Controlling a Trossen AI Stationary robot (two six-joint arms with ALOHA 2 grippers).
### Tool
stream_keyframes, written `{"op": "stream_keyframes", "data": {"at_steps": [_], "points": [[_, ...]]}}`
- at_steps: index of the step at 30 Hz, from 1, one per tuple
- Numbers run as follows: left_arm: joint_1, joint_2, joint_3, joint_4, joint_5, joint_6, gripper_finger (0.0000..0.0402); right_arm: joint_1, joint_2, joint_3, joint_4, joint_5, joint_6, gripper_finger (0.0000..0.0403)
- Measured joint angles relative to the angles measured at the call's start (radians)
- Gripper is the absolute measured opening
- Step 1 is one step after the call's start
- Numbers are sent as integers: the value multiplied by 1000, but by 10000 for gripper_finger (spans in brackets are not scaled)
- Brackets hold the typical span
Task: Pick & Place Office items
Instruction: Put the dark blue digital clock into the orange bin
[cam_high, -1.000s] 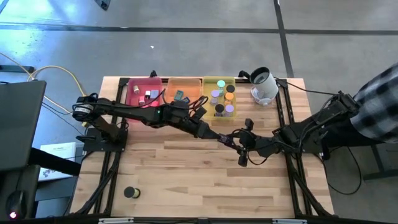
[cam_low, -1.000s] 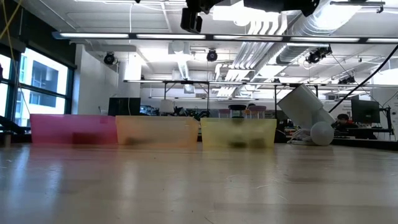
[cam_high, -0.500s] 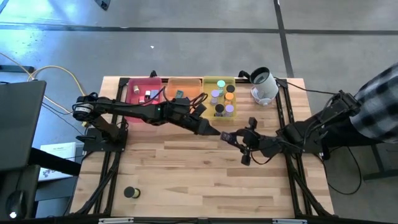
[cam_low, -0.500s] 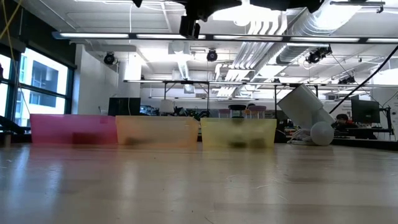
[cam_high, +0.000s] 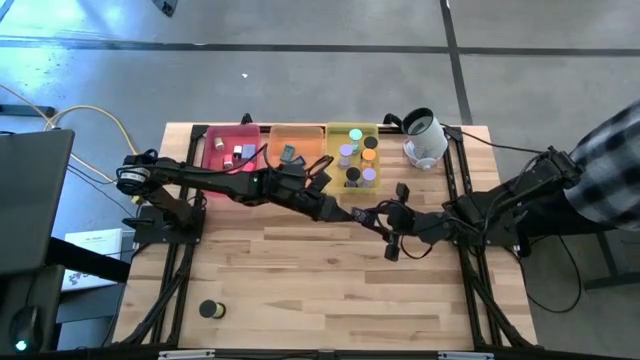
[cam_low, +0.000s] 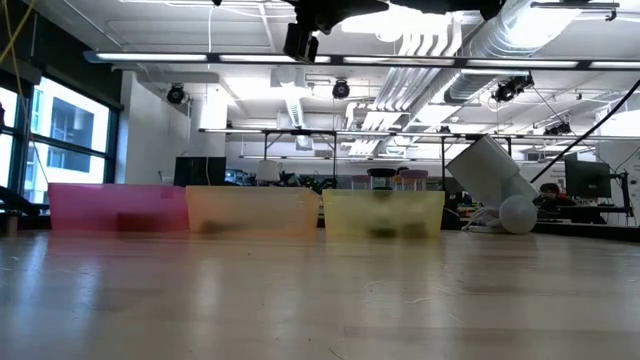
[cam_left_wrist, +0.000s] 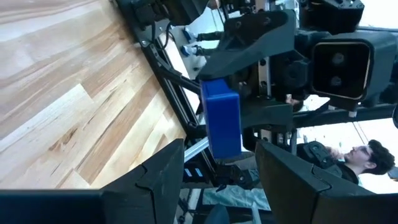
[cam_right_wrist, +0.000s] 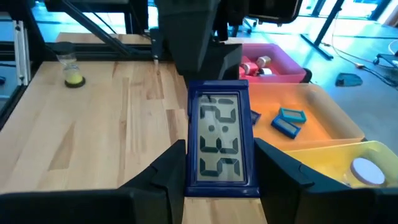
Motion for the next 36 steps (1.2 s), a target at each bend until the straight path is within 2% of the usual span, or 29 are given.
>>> {"op": "stream_keyframes", "data": {"at_steps": [8, 23, 27, 36], "points": [[2, 2, 0, 3, -22, 3, 193, -39, 4, 0, 8, -63, 0, 139], [17, 29, 1, 8, -21, 27, 189, -53, 10, -1, 26, -92, 0, 139], [21, 34, 1, 13, -14, 30, 161, -53, 10, -1, 24, -109, 2, 139], [21, 34, 2, 10, -11, 22, 64, -53, 11, -1, 18, -106, -4, 139]]}}
